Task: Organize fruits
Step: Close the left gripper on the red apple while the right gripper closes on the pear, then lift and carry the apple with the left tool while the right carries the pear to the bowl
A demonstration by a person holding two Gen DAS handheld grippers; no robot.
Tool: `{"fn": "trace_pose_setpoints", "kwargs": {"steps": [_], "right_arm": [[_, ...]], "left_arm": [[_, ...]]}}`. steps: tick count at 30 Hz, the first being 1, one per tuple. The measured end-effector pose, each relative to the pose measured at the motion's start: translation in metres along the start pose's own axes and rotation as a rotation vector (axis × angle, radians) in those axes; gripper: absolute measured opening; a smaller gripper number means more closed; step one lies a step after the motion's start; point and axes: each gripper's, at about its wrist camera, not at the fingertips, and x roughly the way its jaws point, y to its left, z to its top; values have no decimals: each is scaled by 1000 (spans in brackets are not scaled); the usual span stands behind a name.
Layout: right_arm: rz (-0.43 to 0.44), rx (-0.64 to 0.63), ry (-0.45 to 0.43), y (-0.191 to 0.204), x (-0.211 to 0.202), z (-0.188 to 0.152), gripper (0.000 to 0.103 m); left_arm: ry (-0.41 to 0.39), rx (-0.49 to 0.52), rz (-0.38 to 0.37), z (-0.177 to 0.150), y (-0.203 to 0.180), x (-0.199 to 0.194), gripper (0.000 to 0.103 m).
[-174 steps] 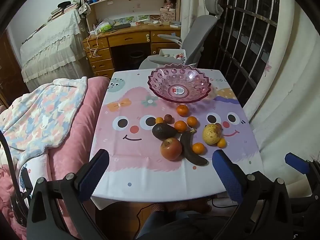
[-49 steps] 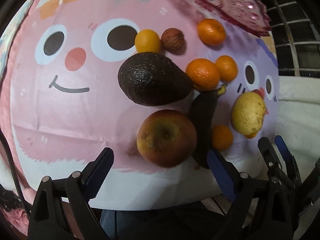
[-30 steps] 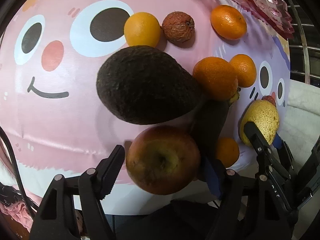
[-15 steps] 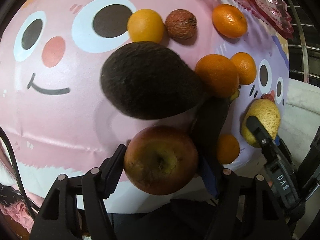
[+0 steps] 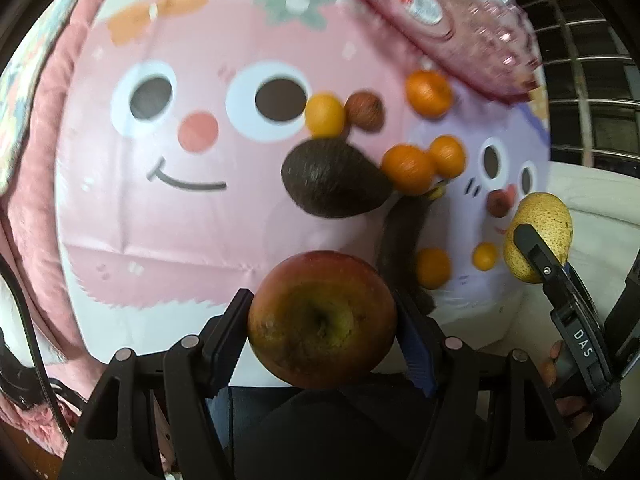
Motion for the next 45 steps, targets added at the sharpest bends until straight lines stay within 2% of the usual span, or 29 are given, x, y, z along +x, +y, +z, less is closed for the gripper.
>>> {"fn": "trace_pose_setpoints", "kwargs": {"steps": [11, 18, 23, 30, 35, 41, 45], "right_arm": [[17, -99, -119, 24, -55, 40, 70], [19, -122, -204, 31, -76, 69, 70], [17, -137, -248, 35, -75, 89, 70], [28, -123, -244, 33, -48, 112, 70], [35, -110, -222, 28, -18, 123, 70], [25, -107, -154, 18, 26, 132, 70], [21, -88, -106, 12, 51, 135, 70]], "left_arm": [[-207, 74, -40, 21, -3, -112, 68], [-325, 104, -33, 48, -11, -151, 68], [-384, 122, -38, 73, -23, -153, 68], [-447, 142, -67, 118, -35, -138, 68], [-439, 144, -104, 151, -37, -116, 68], [-429, 180, -77, 183, -47, -84, 68], [-422, 196, -30, 202, -54, -62, 68]]}}
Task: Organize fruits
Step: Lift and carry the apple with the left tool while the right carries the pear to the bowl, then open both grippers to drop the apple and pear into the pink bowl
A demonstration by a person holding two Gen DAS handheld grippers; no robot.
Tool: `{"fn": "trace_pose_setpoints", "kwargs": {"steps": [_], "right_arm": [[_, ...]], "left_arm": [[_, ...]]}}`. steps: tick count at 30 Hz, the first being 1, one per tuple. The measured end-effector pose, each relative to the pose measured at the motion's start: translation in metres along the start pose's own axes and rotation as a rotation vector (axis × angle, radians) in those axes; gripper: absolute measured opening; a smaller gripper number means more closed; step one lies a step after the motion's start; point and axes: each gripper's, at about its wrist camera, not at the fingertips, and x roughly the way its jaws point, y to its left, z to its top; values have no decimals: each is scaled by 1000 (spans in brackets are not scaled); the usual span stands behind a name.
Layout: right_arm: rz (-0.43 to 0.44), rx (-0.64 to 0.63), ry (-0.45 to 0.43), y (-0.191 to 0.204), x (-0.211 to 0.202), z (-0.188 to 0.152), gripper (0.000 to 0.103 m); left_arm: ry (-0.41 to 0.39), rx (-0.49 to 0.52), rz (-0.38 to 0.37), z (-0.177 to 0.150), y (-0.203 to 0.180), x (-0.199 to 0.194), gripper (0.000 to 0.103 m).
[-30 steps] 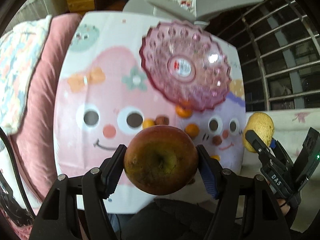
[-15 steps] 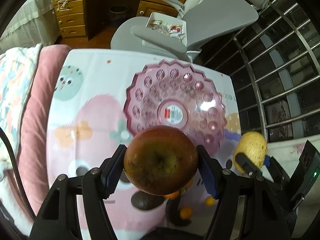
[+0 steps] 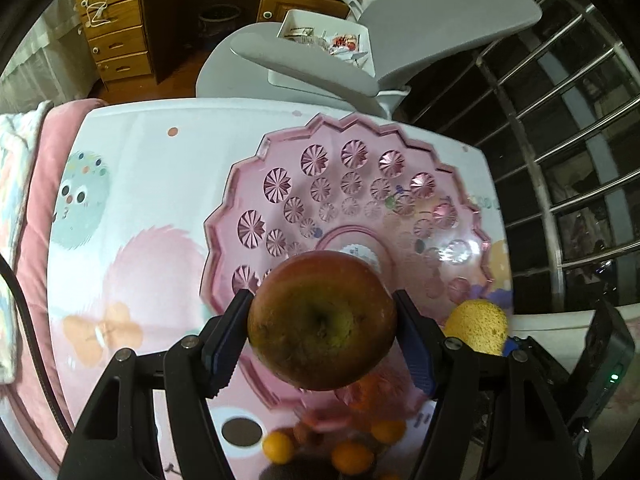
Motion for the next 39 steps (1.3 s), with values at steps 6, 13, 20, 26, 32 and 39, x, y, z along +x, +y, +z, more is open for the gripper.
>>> {"fn": "trace_pose_setpoints", "kwargs": {"steps": [6, 13, 20, 26, 32, 39], "right_arm": [[-2, -38, 25, 5, 20, 4, 71], [0, -49, 37, 7, 27, 8, 71], [-3, -39, 36, 8, 24, 8, 71], [12, -28, -46, 9, -2, 17, 72], [-1, -38, -69, 17, -22, 14, 72], [-6, -22, -102, 26, -54, -8, 72]], "left_arm": [[9, 34, 58, 6, -5, 29, 68], [29, 46, 96, 8, -5, 45, 68], [-2, 47, 81, 7, -6, 38, 77], [-28, 57, 87, 6, -9, 17, 85], [-70, 52, 99, -4, -9, -14, 85], [-97, 60, 90, -34, -11, -51, 85]]}}
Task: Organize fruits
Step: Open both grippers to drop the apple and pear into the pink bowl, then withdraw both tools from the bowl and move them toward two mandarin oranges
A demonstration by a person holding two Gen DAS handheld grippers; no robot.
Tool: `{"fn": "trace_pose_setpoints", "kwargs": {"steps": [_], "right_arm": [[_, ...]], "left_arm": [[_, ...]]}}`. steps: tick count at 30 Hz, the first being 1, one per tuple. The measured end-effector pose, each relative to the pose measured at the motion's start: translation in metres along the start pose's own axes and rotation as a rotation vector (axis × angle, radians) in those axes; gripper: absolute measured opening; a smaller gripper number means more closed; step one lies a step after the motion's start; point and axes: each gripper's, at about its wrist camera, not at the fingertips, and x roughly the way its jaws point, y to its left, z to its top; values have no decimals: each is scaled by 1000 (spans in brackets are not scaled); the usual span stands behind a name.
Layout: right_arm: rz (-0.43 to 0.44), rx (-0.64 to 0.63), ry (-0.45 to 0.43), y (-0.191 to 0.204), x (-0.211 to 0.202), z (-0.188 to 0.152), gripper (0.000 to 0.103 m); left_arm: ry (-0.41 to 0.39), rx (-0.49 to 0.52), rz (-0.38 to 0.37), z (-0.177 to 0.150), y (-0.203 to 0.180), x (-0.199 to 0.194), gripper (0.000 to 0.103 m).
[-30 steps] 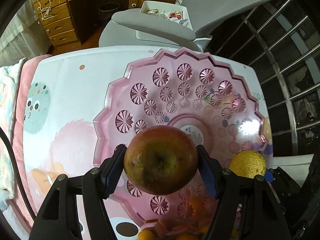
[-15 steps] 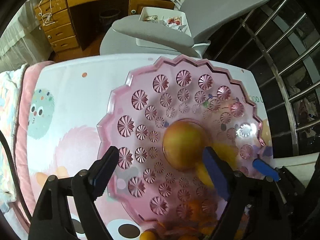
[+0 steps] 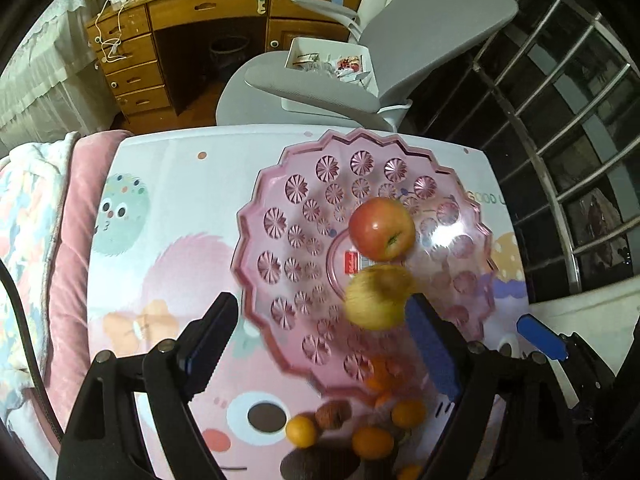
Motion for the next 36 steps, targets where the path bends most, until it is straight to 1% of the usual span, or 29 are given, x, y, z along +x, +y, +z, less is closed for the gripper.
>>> {"fn": "trace_pose_setpoints", "kwargs": {"steps": [7, 10, 14, 19, 22, 29, 36], "right_arm": [[-16, 20, -37, 11, -40, -33, 72], [-19, 47, -59, 14, -59, -53, 72], [-37, 86, -91, 20, -86, -82, 72], [-64, 121, -128, 25, -110, -115, 72], [-85, 151, -132, 27, -122, -139, 72], [-84, 248, -121, 23, -143, -184, 72], [-133, 228, -60, 22, -152, -217, 72]], "left_arm": [[-26, 40, -6, -42, -1, -48, 85], [-33, 67, -11, -66, -2, -69, 85], [-43, 86, -35, -99, -3, -92, 85], [-58, 109, -58, -141, -6, -112, 85], [-46, 115, -74, -163, -5, -117, 85], [-3, 120, -106, -207, -9, -117, 85], [51, 113, -135, -240, -20, -110, 85]]}}
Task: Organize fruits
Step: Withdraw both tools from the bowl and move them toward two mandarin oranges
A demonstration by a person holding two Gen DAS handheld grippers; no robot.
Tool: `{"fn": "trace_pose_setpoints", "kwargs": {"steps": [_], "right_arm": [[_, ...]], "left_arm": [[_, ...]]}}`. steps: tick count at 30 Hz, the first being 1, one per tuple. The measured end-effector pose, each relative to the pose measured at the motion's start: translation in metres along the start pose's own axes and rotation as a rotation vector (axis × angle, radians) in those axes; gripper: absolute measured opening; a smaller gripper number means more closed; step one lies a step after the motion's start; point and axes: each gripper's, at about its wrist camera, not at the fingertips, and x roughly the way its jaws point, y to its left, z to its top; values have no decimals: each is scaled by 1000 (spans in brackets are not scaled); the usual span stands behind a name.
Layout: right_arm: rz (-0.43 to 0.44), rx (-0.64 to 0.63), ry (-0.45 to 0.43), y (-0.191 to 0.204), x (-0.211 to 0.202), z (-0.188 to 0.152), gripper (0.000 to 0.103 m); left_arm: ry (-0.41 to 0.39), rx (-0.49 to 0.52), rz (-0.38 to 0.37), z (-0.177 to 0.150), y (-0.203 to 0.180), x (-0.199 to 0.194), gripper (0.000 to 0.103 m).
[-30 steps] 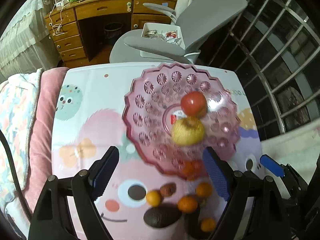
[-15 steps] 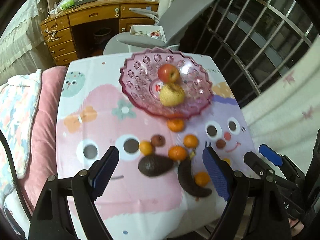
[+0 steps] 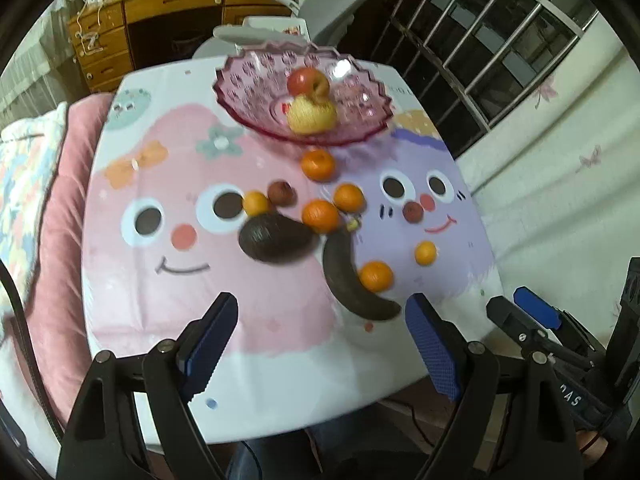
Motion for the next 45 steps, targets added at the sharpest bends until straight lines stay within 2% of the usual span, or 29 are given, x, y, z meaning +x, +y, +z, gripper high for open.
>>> {"fn": "trace_pose_setpoints", "kwargs": {"steps": [6, 9, 13, 20, 24, 29, 36, 42, 45], "right_arm": [[-45, -102, 41, -9, -1, -13, 72], [-48, -170, 68, -13, 4, -16, 72], [-13, -302, 106, -21, 17, -12, 72], [60, -540, 109, -38, 35, -6, 72], [106, -666, 93, -52, 49, -3, 72], [172, -787, 42, -69, 69, 0, 72], [213, -951, -35, -77, 98, -8, 72], [264, -949, -47, -80, 122, -12, 70], [273, -933, -41, -80, 134, -11, 64]], "left_arm": [[57, -64, -10, -14, -12, 22, 85], [52, -110, 5, -17, -18, 28, 85], [28, -182, 50, -22, -28, 36, 85], [-11, -224, 88, -25, -56, 58, 85], [-55, -166, 124, -27, -77, 70, 85], [-81, -39, 220, -23, -98, 90, 85], [-88, 16, 305, -13, -104, 118, 82], [-67, 78, 312, -1, -110, 147, 81], [-47, 91, 315, 2, -111, 158, 76]]}}
